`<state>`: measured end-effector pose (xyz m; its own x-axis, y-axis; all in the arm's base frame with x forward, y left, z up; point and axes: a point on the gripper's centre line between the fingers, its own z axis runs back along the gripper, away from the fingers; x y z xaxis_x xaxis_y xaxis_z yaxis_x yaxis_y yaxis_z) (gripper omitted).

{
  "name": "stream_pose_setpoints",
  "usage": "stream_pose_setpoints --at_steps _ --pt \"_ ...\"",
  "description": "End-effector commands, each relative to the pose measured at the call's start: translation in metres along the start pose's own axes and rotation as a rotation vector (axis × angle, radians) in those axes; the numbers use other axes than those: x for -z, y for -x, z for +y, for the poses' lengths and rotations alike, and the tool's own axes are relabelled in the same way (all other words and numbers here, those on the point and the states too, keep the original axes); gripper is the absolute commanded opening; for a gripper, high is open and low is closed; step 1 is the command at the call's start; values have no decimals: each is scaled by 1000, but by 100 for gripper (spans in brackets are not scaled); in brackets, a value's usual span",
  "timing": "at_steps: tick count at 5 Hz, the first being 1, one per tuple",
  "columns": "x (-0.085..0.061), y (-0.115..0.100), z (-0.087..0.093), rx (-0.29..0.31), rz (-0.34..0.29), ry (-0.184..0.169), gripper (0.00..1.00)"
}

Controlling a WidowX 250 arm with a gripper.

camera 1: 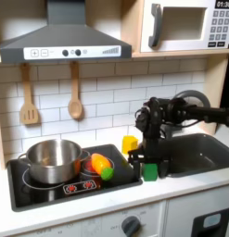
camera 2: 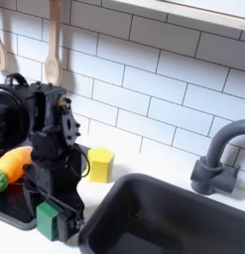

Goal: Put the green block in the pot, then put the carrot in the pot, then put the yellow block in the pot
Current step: 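Put the green block in the pot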

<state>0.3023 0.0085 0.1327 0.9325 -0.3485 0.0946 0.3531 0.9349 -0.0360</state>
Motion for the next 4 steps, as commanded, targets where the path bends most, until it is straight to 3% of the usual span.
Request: stream_pose_setpoints --at_steps 1,3,4 --pt "-3 3 -6 -3 -28 -10 0" --pt "-9 11 -5 -28 -25 -14 0" --pt "-28 12 -1 -62 -73 -21 0"
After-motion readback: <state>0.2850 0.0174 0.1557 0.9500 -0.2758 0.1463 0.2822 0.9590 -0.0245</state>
